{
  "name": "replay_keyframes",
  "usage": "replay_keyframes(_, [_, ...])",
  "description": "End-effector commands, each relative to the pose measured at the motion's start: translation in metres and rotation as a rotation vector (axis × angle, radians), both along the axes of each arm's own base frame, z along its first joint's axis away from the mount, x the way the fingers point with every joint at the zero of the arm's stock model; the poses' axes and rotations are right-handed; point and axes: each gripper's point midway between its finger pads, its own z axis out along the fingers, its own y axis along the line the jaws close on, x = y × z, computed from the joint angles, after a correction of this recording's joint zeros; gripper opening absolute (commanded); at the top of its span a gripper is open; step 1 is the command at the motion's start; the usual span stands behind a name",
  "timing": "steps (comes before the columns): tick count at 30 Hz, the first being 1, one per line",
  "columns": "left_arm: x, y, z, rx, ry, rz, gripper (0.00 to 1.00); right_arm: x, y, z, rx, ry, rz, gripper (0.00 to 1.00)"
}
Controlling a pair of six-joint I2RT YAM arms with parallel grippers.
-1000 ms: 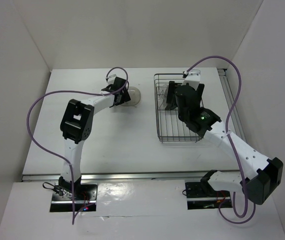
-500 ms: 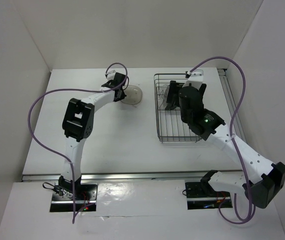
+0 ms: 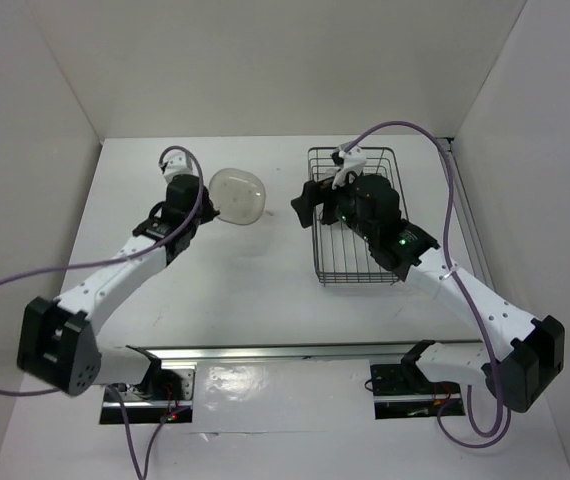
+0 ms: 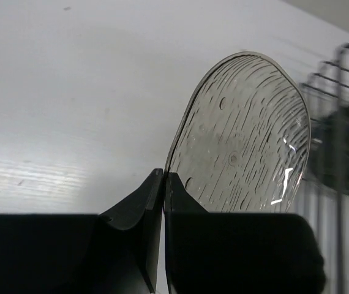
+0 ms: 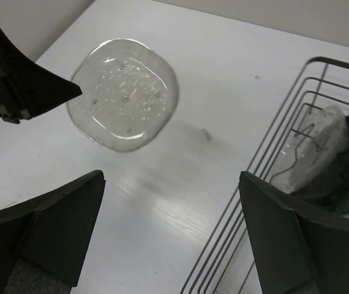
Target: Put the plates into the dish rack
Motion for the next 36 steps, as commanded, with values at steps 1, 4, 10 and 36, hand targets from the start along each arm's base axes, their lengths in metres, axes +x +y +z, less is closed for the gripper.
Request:
replay_keyframes(1, [-0.015, -0.042, 0.039, -0.061, -0.178, -0.211, 0.00, -0.003, 0.027, 0.025, 0.065, -0.091, 0.165, 0.98])
replay_keyframes(4, [-0.036, -0.060, 0.057, -0.120, -0.246, -0.309, 0.00, -0.004, 0.033, 0.029, 0.075, -0.112, 0.212, 0.98])
replay_keyframes(10, [-0.054, -0.078, 0.079, -0.193, -0.319, -0.411, 0.00, 0.012, 0.028, 0.026, 0.050, -0.099, 0.215, 0.98])
replay_keyframes(36, [-0.048, -0.092, 0.074, -0.243, -0.275, -0.435, 1.00, 0.056, -0.045, 0.029, 0.090, -0.013, -0.212, 0.00])
